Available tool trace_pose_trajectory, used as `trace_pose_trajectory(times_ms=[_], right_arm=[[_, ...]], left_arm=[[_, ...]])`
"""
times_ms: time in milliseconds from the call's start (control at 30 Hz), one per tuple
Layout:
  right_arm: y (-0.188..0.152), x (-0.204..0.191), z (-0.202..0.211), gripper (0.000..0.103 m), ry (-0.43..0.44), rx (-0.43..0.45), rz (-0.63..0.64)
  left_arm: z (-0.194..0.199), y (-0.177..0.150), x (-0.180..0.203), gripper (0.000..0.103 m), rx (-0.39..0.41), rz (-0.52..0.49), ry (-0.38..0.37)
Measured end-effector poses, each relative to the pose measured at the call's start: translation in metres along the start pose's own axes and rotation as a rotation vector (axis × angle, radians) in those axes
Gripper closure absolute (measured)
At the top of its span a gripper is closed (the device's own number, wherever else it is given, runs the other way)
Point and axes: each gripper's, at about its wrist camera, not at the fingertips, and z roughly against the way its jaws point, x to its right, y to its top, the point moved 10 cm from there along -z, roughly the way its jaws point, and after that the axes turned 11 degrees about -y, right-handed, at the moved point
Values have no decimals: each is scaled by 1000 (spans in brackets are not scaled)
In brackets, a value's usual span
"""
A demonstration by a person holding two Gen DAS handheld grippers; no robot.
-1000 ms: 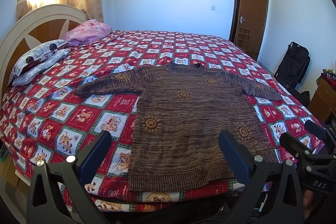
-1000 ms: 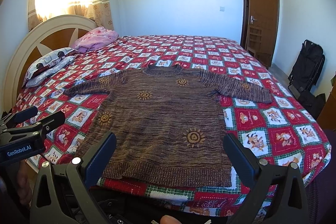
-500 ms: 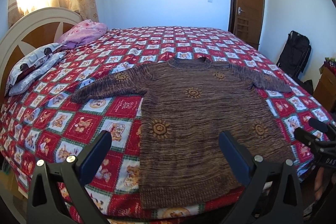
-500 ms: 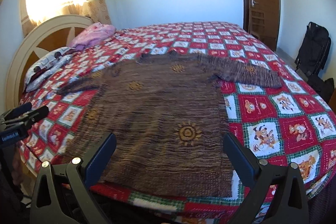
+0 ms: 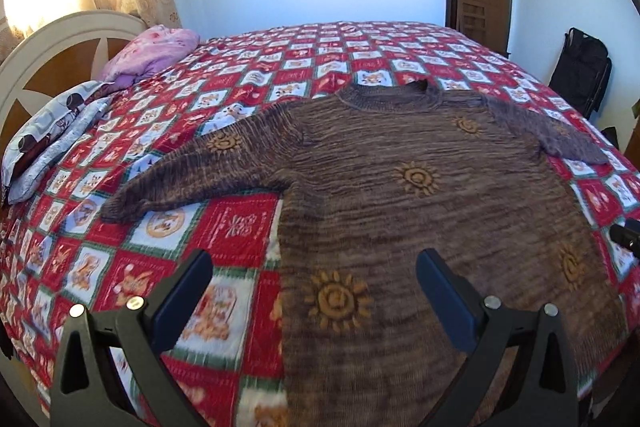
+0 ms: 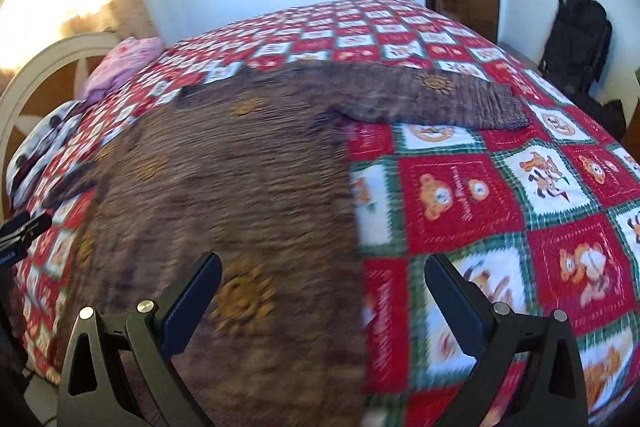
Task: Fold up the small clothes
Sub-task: 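Move the right tool to the sweater's sleeve cuff while the left tool approaches the body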
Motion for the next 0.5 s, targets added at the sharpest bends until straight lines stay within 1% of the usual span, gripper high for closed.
trace_pose_trajectory(times_ms=[233,367,400,433,500], right_arm=[[32,39,-32,1,-59,-1,-61],[47,59,-44,3,-87,1,-88],[51,63,-46,7,-93,2,-91],[54,67,-49,14,-99,3,-91],[62,80,-57,23,-102,-7,-107]], left_arm=[[-34,19,12,0,-22,10,-45],[-55,32,18,0,-39,-2,-56],[-60,35,20,0,-42,-9,-56],[-64,39,23,0,-44,-16,-60],[-73,47,25,0,-35,-25,-60]])
